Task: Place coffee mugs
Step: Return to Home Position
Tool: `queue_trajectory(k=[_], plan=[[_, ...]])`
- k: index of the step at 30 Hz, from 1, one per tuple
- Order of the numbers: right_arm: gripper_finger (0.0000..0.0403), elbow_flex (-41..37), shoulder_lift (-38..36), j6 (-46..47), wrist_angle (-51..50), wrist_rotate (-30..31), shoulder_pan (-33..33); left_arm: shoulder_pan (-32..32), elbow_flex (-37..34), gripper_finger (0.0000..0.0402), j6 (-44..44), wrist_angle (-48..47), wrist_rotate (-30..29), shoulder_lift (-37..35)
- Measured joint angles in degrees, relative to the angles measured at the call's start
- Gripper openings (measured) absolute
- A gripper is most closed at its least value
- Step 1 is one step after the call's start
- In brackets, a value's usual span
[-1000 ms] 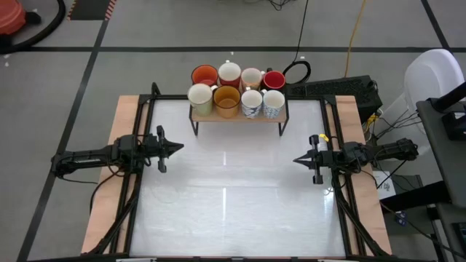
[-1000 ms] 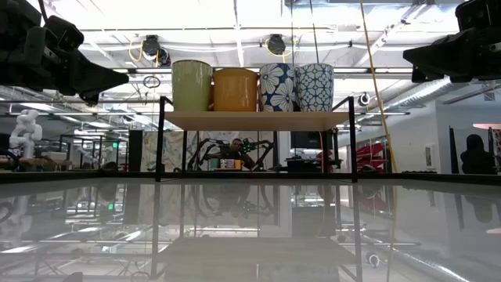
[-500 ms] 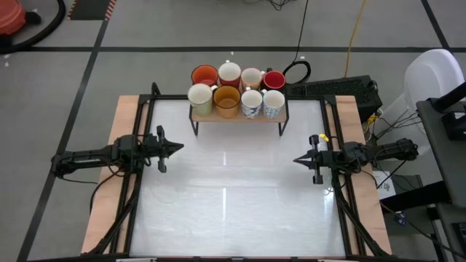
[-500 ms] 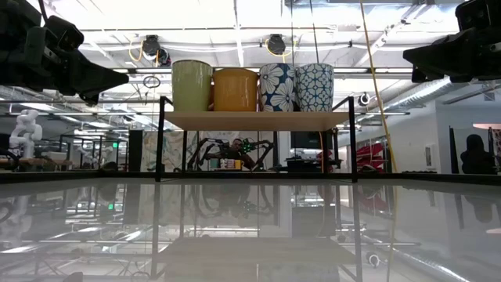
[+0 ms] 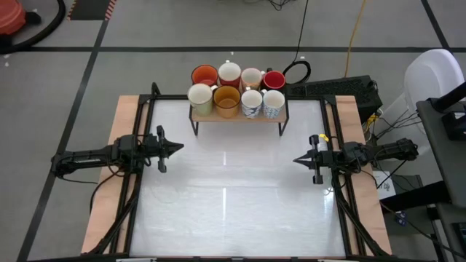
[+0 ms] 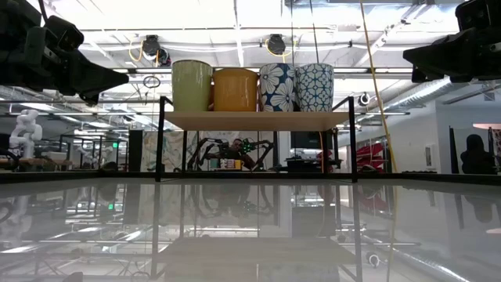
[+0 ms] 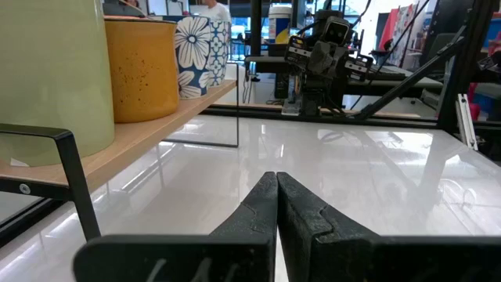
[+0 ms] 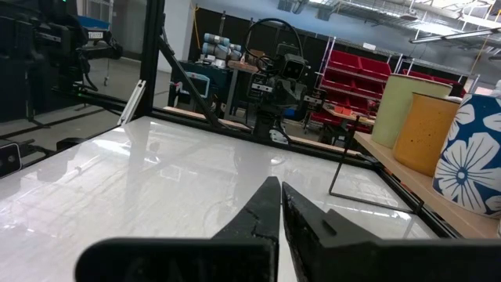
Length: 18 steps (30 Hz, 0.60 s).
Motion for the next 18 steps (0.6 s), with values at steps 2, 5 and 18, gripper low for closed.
queue_trajectory(k=[2,5,18], plan=[[0.0,0.0,0.0,0.0,0.0,0.0,0.0,0.0,0.0,0.0005,0.0,0.0,0.0,0.0],[0.0,0.0,0.0,0.0,0.0,0.0,0.0,0.0,0.0,0.0005,0.0,0.0,0.0,0.0],[0.0,0.0,0.0,0.0,0.0,0.0,0.0,0.0,0.0,0.0005,0.0,0.0,0.0,0.0]])
